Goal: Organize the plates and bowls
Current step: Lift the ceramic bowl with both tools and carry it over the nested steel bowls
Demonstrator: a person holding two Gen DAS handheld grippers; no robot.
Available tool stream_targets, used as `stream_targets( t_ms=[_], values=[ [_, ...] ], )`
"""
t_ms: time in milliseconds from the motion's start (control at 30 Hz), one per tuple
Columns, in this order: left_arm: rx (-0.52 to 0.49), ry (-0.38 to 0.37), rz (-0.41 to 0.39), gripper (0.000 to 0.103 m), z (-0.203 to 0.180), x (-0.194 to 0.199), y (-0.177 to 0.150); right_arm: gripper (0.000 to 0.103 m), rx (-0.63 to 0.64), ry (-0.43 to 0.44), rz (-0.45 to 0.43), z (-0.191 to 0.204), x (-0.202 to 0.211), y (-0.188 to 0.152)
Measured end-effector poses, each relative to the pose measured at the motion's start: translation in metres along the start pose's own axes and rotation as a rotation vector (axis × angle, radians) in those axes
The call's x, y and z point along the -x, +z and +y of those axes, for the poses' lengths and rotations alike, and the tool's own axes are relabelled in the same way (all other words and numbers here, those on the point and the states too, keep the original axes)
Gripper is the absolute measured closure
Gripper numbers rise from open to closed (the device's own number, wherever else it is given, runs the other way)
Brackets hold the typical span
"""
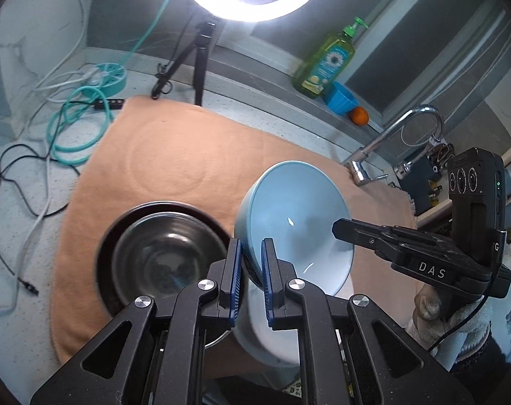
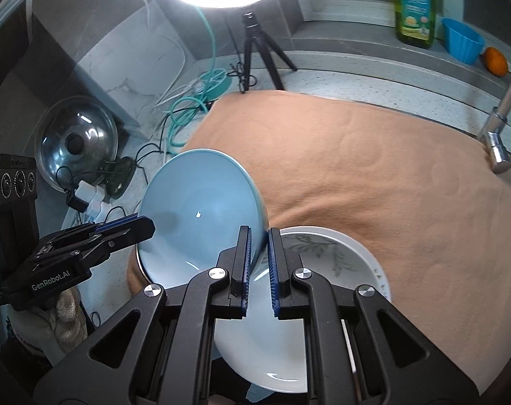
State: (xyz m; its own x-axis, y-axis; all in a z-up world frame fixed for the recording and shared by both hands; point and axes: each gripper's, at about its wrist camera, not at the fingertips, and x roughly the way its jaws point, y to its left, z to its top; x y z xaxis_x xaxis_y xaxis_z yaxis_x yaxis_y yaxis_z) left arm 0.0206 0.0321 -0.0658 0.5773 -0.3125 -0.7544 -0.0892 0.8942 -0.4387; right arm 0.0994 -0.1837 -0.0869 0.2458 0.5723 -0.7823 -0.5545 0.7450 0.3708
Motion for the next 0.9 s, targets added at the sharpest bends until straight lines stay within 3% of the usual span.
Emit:
stream_targets(
  t_ms=[400,900],
  values=[
    [0.071,0.042,-0.006,0.093,0.042,0.018,-0.011,0.093,0.063,0.026,0.069,0.045,-0.038,0.004],
    [0.127,0.055,0.026,0.093,0.073,0.017,-0.021,0.093,0.086,0.018,0.145,0.064,-0.075,-0.001]
  ],
)
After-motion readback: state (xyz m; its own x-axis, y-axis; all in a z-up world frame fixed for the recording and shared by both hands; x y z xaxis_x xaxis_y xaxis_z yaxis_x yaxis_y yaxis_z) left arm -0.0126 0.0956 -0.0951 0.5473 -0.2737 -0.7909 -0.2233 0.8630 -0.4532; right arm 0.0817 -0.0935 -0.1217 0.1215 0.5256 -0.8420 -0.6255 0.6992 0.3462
